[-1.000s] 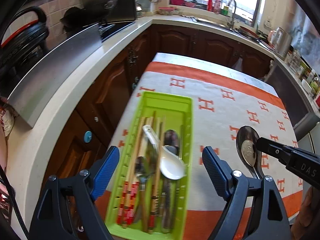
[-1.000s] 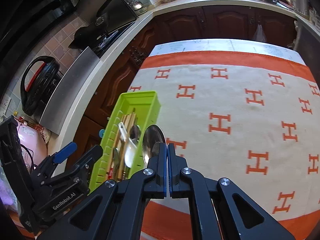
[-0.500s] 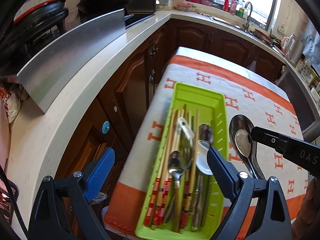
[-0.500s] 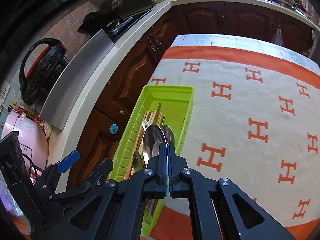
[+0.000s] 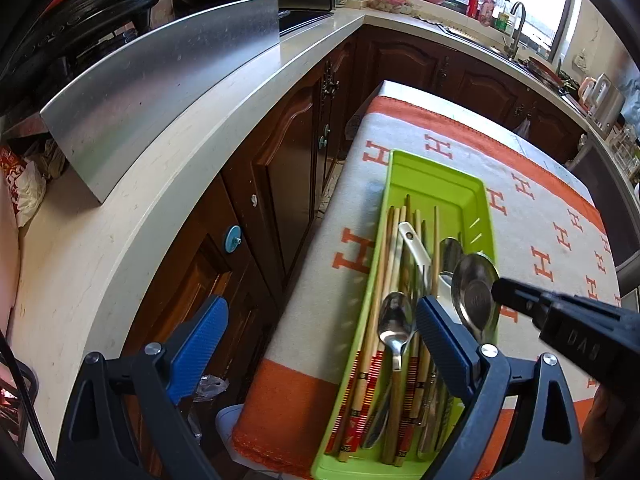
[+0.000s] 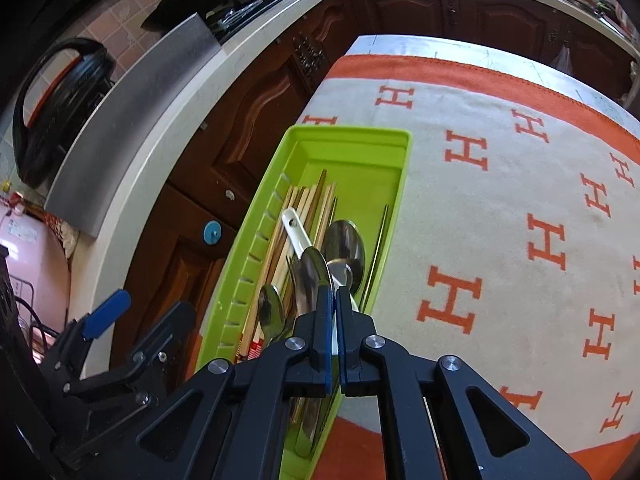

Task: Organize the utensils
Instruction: 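Carry the large silver spoon with the right tool into the green tray, then lower the large spoon into the tray and open the right tool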

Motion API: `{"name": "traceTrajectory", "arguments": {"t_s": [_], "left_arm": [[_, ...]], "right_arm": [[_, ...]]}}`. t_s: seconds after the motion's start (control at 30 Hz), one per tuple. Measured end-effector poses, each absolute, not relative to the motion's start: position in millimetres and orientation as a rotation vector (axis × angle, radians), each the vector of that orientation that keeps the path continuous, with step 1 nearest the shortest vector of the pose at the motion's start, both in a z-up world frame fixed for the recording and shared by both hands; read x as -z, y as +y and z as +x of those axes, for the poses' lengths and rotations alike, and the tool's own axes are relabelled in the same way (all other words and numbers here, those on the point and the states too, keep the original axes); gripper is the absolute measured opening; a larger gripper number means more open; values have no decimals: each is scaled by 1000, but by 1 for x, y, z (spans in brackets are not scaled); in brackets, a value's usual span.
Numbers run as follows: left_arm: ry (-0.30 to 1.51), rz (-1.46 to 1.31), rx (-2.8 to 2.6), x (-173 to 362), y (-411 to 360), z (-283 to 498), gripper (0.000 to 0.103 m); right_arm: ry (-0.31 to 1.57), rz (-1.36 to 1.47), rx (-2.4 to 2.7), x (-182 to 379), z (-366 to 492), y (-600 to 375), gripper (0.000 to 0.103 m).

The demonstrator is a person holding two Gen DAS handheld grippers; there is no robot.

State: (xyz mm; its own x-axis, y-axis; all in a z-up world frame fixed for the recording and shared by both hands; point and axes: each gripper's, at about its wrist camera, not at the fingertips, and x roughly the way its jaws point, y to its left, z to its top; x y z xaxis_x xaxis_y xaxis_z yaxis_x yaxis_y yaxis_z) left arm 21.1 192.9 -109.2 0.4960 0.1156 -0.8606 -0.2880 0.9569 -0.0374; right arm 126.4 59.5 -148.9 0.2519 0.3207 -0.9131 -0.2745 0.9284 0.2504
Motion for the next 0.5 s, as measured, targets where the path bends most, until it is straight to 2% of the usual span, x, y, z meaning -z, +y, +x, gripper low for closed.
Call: {"name": "traceTrajectory", "arguments": {"t_s": [0.17,0.4,0.5], "left_arm": [[1034,-193,-254,113,198,20,94],[1051,-191,-245,114,195,17,95],[1053,-178,-236,113,190,16,96]], "right_arm": [[1285,-11,-429,158,117,70,4],[1263,-11,-431,149,108,64,15],[1243,5,-424,141,106,55,17]]}}
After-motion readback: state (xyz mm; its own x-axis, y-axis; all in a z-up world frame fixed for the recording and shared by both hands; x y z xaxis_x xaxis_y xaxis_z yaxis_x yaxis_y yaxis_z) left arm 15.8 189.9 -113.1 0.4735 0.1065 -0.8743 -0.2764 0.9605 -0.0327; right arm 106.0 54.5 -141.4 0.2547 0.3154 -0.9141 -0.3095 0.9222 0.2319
